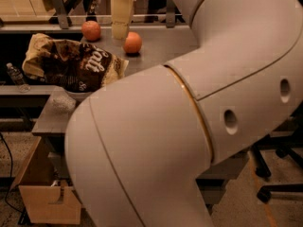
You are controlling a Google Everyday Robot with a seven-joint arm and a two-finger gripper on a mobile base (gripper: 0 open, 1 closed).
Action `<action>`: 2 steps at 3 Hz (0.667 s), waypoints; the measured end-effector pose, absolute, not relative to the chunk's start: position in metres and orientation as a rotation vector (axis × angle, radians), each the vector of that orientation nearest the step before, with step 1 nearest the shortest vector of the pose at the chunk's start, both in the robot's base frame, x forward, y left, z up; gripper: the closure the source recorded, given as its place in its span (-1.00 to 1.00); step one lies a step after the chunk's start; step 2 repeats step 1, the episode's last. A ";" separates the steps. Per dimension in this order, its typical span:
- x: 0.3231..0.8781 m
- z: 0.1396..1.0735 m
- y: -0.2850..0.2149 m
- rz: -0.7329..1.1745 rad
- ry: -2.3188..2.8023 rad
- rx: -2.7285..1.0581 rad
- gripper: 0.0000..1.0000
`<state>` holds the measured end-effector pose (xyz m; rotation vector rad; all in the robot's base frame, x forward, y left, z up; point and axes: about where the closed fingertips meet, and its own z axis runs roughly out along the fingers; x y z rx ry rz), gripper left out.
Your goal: Place brown chip bag into white bowl
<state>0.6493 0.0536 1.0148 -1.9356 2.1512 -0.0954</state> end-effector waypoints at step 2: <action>0.655 1.008 0.021 -0.003 2.169 -1.889 -1.00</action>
Offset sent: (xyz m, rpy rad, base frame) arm 0.0000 0.0000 0.0000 0.0000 0.0000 0.0000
